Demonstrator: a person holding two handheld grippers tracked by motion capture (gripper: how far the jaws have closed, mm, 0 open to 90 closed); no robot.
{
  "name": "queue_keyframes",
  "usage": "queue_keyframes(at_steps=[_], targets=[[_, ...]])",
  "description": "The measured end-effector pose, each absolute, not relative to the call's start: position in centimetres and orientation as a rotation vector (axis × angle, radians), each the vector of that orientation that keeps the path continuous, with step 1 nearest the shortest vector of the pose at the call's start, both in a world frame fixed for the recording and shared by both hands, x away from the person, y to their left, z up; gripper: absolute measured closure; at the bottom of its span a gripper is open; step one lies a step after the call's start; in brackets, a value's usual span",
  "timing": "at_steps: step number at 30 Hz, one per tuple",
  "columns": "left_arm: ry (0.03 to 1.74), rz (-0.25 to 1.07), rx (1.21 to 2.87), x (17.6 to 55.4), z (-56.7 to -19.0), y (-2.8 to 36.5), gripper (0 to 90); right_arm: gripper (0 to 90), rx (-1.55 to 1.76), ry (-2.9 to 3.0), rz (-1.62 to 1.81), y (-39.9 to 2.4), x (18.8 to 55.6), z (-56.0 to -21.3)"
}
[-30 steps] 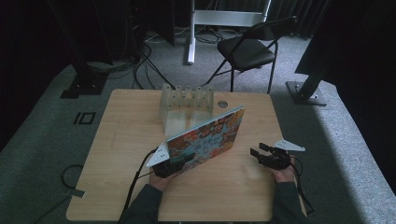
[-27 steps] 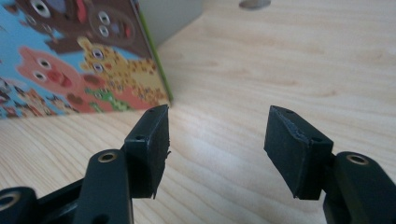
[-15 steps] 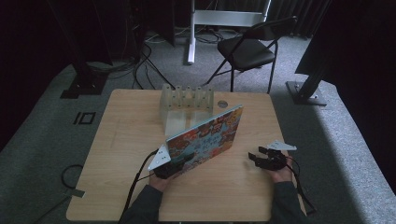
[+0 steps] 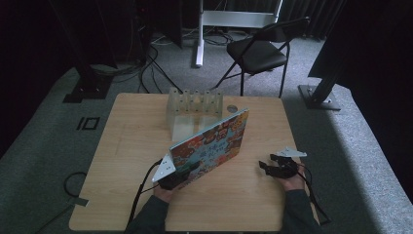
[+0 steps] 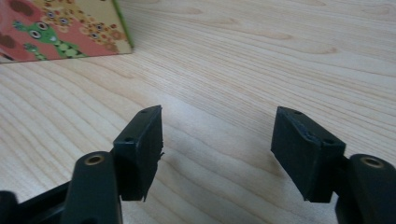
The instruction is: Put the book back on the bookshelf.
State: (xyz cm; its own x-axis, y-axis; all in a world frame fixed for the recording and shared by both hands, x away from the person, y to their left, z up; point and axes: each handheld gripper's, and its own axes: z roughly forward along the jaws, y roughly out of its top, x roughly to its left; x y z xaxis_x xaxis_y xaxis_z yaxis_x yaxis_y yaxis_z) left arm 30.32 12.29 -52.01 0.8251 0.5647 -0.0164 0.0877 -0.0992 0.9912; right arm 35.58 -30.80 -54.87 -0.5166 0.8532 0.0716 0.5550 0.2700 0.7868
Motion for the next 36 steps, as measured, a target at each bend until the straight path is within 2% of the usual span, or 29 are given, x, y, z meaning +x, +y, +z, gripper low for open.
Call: queue_keyframes(at_steps=[6,14,36], targets=[[0.528,0.436,1.641,30.1,-52.0,12.8,81.1,27.6,1.278,2.179,1.062,-30.6,35.7,-54.9],[0.536,0.446,1.639,29.7,-52.0,13.3,81.1,12.7,1.285,2.224,0.964,-29.9,36.2,-55.1],[0.578,0.423,1.629,29.1,-51.4,15.5,81.1,12.4,1.289,2.223,0.963,-29.9,36.2,-55.1]])
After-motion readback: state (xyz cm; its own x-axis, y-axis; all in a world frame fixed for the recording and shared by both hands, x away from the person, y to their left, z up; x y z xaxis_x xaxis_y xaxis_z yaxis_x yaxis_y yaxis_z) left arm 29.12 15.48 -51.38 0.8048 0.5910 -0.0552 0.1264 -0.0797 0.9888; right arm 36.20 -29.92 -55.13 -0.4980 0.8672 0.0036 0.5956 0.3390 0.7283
